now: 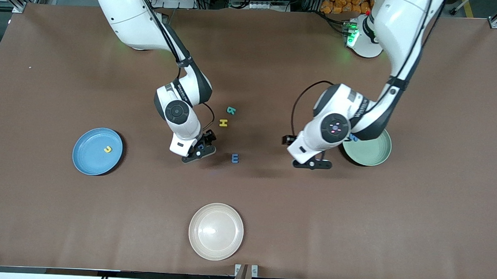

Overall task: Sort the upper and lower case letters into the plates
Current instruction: 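Release the pink letter while the right gripper grasps the blue a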

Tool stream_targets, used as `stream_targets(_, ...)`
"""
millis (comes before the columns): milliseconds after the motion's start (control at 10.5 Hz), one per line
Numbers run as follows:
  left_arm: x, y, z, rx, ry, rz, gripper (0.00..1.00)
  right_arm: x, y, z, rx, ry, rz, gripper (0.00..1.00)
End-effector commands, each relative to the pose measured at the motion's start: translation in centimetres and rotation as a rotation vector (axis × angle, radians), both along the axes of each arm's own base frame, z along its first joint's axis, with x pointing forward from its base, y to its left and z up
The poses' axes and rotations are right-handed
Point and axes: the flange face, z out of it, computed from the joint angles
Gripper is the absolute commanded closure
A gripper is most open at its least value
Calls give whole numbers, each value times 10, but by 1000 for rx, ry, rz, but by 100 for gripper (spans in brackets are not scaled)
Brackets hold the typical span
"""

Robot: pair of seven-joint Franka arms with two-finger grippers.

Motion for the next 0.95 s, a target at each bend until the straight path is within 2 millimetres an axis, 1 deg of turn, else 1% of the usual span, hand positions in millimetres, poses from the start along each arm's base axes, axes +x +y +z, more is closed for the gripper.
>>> stream_targets(0, 2, -45, -6, -25, 12, 74, 0, -2, -2, 0, 4, -5, 5, 0)
stream_targets(95, 2, -56, -8, -31, 1, 93, 0, -1, -2, 1, 5, -6, 7, 5)
stream_targets(190, 4, -58, -11, -44, -16, 102, 0, 0, -3, 2, 5, -8, 5, 87)
stream_targets(286, 2, -65, -14, -55, -30, 97, 0, 1, -3, 3, 6, -9, -9, 100)
stream_targets(381, -1, -73, -16, -70, -52, 92, 0, 0, -3, 2, 5, -8, -9, 100)
stream_targets(476, -4, -81, -23, -81, -63, 99, 0, 0, -3, 3, 5, -8, -9, 100)
stream_targets(667, -22, -110, -40, -83, -77, 142, 0, 3, -3, 7, 10, -15, -13, 100)
stream_targets(762, -35, -128, -47, -88, -91, 191, 0, 6, -5, 11, 9, -14, -16, 100)
stream_targets(857, -46, -144, -61, -98, -100, 256, 0, 16, -11, 26, 20, -35, -24, 100)
